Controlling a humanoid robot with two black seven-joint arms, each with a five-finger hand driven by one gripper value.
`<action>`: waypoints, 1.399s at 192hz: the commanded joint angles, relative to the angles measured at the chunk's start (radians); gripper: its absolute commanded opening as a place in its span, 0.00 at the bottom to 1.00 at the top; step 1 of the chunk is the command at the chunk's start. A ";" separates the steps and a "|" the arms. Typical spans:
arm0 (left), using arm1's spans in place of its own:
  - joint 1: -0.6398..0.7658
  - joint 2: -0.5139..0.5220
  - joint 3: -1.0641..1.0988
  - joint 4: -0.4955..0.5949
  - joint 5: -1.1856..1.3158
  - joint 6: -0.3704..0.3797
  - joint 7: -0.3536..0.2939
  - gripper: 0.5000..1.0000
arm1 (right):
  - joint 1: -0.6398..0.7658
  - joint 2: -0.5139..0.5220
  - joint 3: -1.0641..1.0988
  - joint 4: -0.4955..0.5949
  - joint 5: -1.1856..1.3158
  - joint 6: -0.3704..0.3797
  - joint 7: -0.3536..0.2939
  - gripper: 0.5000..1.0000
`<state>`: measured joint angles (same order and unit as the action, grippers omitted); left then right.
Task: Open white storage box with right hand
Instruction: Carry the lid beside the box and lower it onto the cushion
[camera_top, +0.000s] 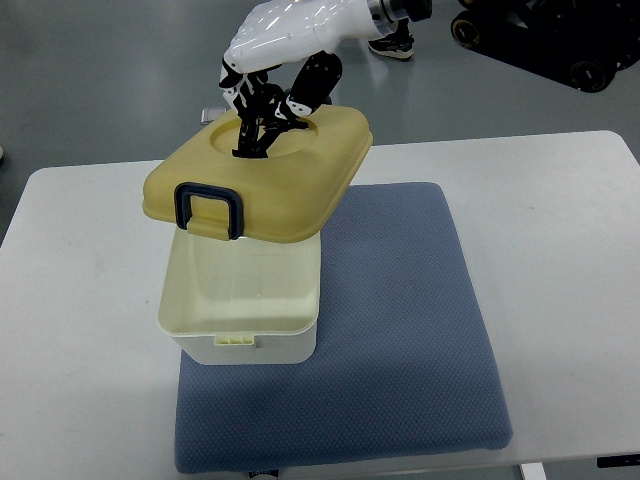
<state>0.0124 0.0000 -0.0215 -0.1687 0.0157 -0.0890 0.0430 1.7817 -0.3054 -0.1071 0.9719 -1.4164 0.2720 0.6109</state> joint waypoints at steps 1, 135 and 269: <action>0.000 0.000 0.000 0.000 0.000 0.000 0.000 1.00 | 0.002 -0.028 -0.010 -0.007 -0.003 0.003 0.000 0.00; 0.000 0.000 0.000 0.000 0.000 0.000 0.000 1.00 | -0.016 -0.173 -0.137 -0.050 -0.041 -0.010 0.000 0.00; 0.000 0.000 0.000 0.000 0.000 0.000 0.000 1.00 | -0.116 -0.247 -0.487 -0.050 -0.233 -0.477 0.000 0.00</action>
<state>0.0123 0.0000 -0.0215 -0.1687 0.0157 -0.0890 0.0430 1.6956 -0.5560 -0.5594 0.9219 -1.6182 -0.1315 0.6110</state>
